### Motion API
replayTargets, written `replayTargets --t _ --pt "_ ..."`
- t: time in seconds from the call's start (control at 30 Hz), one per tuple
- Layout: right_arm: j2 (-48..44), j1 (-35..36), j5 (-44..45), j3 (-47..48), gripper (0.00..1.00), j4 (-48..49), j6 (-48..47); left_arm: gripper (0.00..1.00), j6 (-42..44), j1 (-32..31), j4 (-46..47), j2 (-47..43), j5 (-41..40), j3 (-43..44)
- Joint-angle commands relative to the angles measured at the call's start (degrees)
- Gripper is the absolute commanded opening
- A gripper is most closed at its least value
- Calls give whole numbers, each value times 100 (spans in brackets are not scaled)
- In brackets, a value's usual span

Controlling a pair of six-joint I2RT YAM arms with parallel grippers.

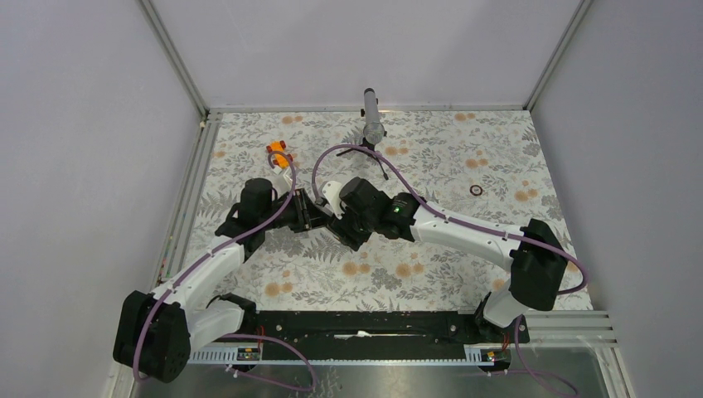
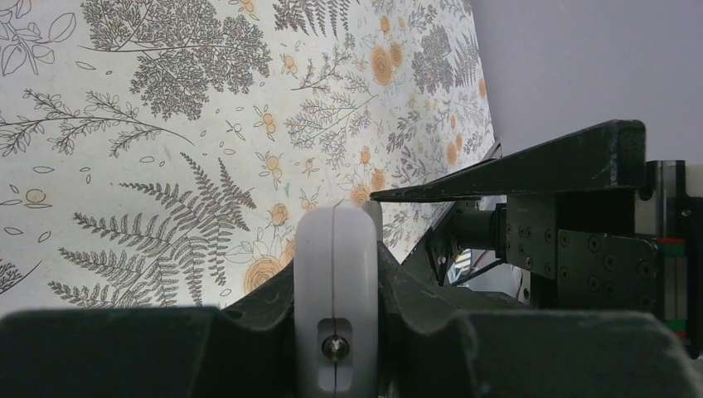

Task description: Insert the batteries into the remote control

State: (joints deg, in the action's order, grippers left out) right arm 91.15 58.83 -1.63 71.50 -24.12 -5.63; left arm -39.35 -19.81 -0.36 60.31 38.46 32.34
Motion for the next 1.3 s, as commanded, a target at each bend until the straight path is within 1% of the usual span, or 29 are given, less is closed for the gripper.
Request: replayTargets --t 0.0,0.3,0.5,0.63,0.9,1.27 --pt "45 70 -58 215 49 151 -71 0 -98 -57 343 7 241 358" --pt "58 67 -8 231 49 146 -69 0 -115 -91 347 29 267 357" --pt "186 76 304 316 49 45 -30 0 -318 -118 498 80 353 374" --pt "219 77 330 367 49 48 -26 0 -414 -128 591 104 343 350" --pt "87 76 287 292 49 279 35 0 -367 -146 599 125 258 319" --pt "57 76 387 280 55 323 260 0 -468 -146 594 179 454 321"
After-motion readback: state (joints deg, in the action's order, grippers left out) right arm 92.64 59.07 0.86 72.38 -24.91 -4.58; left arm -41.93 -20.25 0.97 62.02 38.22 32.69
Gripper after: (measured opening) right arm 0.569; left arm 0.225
